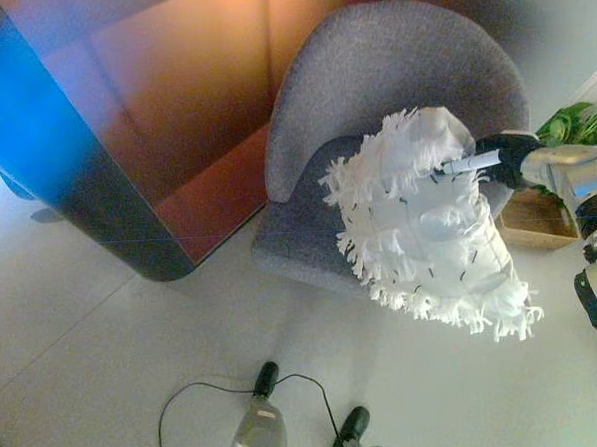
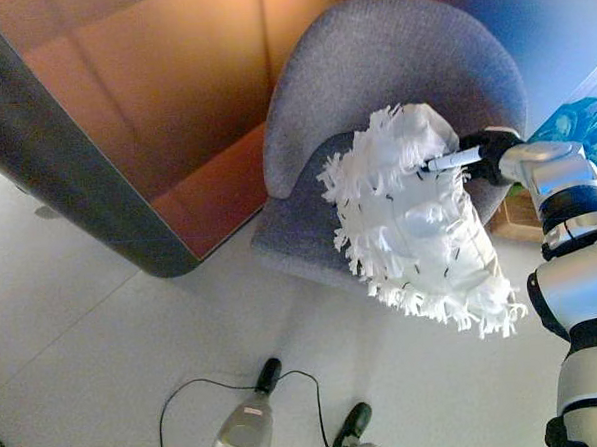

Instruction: Pick up the pillow and put it on the sofa.

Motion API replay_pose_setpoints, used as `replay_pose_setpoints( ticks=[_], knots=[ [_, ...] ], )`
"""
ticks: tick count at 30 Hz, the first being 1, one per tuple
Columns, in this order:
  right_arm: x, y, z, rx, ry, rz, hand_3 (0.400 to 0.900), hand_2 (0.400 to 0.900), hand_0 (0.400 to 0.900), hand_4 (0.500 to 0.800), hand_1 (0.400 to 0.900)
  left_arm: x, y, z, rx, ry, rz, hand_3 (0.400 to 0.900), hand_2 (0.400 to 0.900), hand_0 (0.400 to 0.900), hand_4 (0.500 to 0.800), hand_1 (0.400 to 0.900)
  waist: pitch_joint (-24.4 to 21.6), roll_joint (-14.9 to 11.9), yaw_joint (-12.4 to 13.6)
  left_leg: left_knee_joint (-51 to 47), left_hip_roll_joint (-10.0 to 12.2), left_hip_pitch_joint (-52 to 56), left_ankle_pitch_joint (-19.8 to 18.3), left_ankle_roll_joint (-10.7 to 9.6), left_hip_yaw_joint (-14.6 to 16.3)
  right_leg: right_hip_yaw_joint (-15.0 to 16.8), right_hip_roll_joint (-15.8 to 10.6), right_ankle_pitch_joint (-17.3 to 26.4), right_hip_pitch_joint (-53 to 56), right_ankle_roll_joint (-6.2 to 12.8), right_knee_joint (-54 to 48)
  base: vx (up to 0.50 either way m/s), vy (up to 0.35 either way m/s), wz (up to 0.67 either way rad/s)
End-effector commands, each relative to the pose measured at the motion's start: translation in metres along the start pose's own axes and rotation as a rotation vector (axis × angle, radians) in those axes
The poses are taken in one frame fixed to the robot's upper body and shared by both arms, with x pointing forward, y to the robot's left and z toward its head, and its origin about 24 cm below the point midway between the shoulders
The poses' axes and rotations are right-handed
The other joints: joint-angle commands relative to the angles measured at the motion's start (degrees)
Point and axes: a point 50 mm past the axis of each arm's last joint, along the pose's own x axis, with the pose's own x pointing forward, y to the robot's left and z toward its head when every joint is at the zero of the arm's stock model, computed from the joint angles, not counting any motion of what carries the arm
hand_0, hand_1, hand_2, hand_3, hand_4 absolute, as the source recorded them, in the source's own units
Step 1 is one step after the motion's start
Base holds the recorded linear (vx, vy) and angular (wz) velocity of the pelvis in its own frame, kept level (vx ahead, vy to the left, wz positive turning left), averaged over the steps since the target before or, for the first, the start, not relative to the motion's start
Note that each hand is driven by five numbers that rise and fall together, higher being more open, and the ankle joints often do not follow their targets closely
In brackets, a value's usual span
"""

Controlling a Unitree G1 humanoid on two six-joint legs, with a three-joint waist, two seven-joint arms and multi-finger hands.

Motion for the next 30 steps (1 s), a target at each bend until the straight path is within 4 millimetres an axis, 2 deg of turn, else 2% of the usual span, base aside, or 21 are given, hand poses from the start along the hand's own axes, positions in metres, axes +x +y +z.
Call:
replay_pose_setpoints(
  ticks=[1,2,6,13,21,30],
  knots=[
    [-0.064,-0.071,0.1,0.028,-0.329,-0.397,0.539,0.539,0.539,0.584,0.539,-0.004,0.012,0.003,0.014,0.004,0.009,0.9,0.9,0.9,0.8,0.9,0.0,-0.5,1.2,-0.6,-2.2,0.0,-4.6,0.8,1.8,0.9,1.4,-3.3,2.1,1.64,0.0,-0.09,0.039,0.07],
    [-0.07,-0.078,0.1,0.039,-0.328,-0.425,0.9,0.9,0.9,0.8,0.9,-0.004,0.012,0.005,0.006,-0.003,0.002,0.9,0.9,0.9,0.8,0.9,0.4,-0.2,1.0,-0.6,-2.1,-0.8,-4.5,0.8,1.8,1.1,1.4,-3.2,1.4,1.67,0.0,-0.09,0.029,0.05],
    [-0.077,-0.09,0.093,0.05,-0.287,-0.48,0.9,0.9,0.9,0.8,0.9,-0.005,0.013,0.009,-0.001,-0.026,-0.008,0.9,0.9,0.9,0.8,0.9,1.2,0.2,0.7,-0.6,-2.2,-2.0,-4.3,0.8,1.8,1.2,1.1,-3.0,0.0,1.79,0.0,-0.07,-0.002,-0.04],
    [-0.083,-0.097,0.087,0.029,-0.267,-0.476,0.9,0.9,0.9,0.8,0.9,-0.004,0.007,0.015,-0.007,-0.052,-0.059,0.9,0.9,0.9,0.8,0.9,1.3,0.9,-0.2,-0.6,-2.1,-2.1,-4.3,0.7,2.8,1.5,0.8,-3.0,-0.6,1.65,0.0,-0.02,0.013,-0.11],
    [-0.085,-0.102,0.077,0.004,-0.225,-0.465,0.9,0.9,0.9,0.8,0.9,-0.004,0.005,0.012,-0.02,-0.049,-0.084,0.9,0.9,0.9,0.8,0.9,0.4,1.6,-1.1,-0.6,-1.9,-1.6,-4.3,0.4,3.9,1.9,0.6,-3.1,-0.7,1.54,0.0,-0.02,0.012,-0.07],
    [-0.082,-0.106,0.055,-0.011,-0.213,-0.457,0.9,0.9,0.9,0.8,0.9,-0.006,0.01,0.005,-0.011,-0.025,-0.076,0.9,0.9,0.9,0.8,0.9,-1.6,1.5,-2.4,-0.6,-1.9,-0.1,-4.7,0.3,4.8,2.5,0.4,-3.3,0.2,1.85,0.0,-0.01,-0.01,-0.05]
  ],
)
